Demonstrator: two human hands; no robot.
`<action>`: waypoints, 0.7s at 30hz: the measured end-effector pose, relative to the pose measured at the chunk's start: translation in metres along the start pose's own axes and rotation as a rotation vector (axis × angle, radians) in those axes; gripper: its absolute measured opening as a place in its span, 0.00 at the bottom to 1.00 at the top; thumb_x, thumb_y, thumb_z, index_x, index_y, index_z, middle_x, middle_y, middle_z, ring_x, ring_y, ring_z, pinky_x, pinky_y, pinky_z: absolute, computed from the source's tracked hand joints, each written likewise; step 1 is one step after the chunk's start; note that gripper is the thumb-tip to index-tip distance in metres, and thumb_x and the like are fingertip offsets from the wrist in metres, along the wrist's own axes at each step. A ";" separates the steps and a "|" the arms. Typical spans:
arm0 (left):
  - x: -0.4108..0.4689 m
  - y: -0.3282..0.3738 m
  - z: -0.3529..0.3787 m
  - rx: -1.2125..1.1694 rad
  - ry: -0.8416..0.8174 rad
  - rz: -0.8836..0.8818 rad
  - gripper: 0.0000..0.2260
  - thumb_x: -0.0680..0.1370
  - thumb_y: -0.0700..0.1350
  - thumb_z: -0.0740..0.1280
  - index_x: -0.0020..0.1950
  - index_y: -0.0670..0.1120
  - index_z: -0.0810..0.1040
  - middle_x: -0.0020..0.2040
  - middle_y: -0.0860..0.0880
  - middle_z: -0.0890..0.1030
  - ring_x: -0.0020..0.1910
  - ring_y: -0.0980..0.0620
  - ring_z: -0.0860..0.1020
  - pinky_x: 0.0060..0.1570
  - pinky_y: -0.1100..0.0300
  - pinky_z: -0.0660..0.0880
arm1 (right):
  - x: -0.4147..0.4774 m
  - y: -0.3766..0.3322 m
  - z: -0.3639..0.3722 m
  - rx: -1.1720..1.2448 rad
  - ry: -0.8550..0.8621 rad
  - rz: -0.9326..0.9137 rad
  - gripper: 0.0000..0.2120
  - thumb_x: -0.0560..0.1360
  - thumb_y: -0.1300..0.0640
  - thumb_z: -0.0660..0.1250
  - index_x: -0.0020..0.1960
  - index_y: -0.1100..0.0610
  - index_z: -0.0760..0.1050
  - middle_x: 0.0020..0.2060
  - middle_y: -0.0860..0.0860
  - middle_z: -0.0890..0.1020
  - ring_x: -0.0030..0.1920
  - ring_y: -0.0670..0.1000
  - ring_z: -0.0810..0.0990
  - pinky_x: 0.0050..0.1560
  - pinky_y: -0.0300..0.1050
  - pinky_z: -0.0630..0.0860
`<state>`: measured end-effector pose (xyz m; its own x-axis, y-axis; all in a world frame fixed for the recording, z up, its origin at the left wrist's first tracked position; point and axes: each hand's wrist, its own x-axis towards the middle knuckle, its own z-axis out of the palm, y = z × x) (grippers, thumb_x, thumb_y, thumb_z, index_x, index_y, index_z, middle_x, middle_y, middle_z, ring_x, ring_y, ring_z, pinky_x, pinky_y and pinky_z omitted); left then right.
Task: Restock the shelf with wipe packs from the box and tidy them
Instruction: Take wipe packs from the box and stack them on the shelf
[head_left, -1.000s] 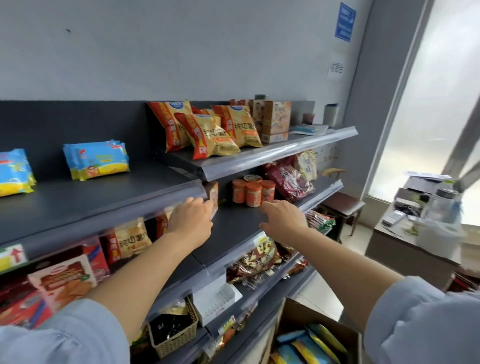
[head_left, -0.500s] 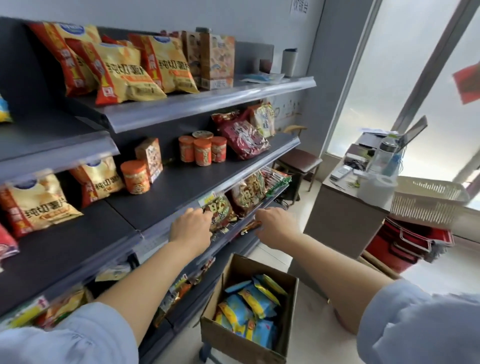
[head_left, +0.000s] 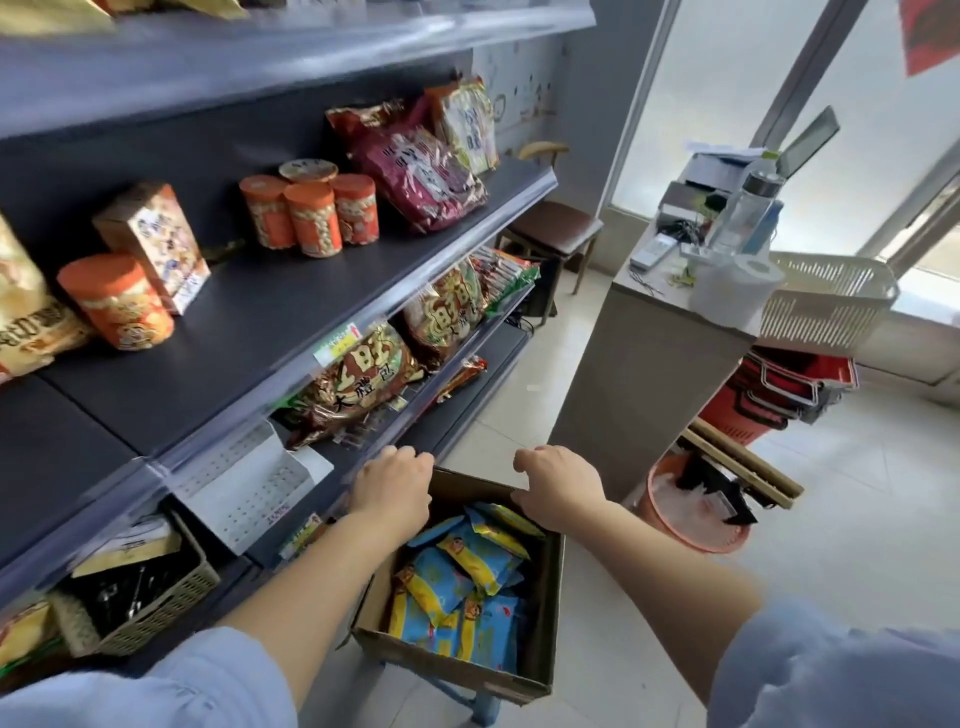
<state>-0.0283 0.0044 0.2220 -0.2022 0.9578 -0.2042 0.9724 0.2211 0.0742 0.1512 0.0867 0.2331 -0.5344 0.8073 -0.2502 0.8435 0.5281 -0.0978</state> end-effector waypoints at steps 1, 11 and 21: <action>0.007 0.002 0.008 -0.005 -0.013 0.008 0.11 0.78 0.49 0.64 0.58 0.47 0.71 0.59 0.48 0.74 0.62 0.46 0.70 0.56 0.51 0.72 | 0.005 0.004 0.008 0.009 -0.011 0.019 0.15 0.77 0.51 0.64 0.62 0.55 0.72 0.56 0.52 0.78 0.59 0.56 0.75 0.51 0.50 0.77; 0.063 0.019 0.103 -0.072 -0.160 0.038 0.14 0.79 0.50 0.63 0.63 0.48 0.72 0.60 0.48 0.74 0.63 0.47 0.70 0.57 0.52 0.72 | 0.047 0.038 0.100 0.111 -0.158 0.110 0.14 0.76 0.52 0.64 0.59 0.54 0.74 0.55 0.52 0.79 0.57 0.57 0.76 0.52 0.48 0.76; 0.112 0.036 0.213 -0.373 -0.328 -0.160 0.19 0.78 0.52 0.65 0.67 0.48 0.70 0.61 0.47 0.76 0.61 0.45 0.74 0.53 0.51 0.75 | 0.097 0.060 0.198 0.224 -0.255 0.088 0.25 0.77 0.54 0.62 0.73 0.54 0.63 0.68 0.52 0.71 0.69 0.56 0.68 0.63 0.50 0.72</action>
<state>0.0090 0.0807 -0.0067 -0.2398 0.8121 -0.5319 0.8128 0.4676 0.3475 0.1602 0.1443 0.0125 -0.4527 0.7404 -0.4969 0.8915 0.3657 -0.2672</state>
